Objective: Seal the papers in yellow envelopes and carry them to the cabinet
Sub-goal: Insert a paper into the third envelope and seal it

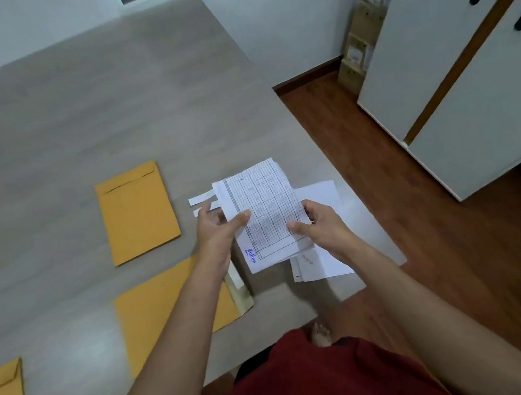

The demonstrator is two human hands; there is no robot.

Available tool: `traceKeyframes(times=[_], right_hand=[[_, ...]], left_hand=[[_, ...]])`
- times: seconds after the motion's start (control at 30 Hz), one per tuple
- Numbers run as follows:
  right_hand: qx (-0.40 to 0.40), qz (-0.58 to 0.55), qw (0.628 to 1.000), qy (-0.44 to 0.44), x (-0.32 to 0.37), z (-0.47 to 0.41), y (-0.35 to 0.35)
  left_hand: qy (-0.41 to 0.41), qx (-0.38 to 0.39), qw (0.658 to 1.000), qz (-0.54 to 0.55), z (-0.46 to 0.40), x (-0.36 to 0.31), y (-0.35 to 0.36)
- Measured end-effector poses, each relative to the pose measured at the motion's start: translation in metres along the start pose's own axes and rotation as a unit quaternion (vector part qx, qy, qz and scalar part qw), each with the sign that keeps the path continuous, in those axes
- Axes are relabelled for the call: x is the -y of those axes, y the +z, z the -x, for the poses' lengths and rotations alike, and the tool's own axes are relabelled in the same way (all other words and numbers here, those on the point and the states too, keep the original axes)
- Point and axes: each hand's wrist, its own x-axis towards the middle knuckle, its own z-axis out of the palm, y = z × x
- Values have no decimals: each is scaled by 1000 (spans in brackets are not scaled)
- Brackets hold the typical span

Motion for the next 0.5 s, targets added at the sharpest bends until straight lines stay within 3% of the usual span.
traceKeyframes(times=[0.13,0.2,0.3,0.4,0.5], right_hand=[[3,35,999,19,8,-1,32],[-6,-87,995,53,11,-1,48],[42,-277,956,87,13,2,73],[76,-310,944,80,15,2,101],[42,-288,954,67,18,-2,117]], left_hand=[[-29,8,999,40,1,2,-29],[-34,-10,992,120,1,2,-45],[-47,-26,975,217,-2,4,-64],[-49,-30,968,244,-2,8,-86],[-27,-42,969,241,-4,6,-117]])
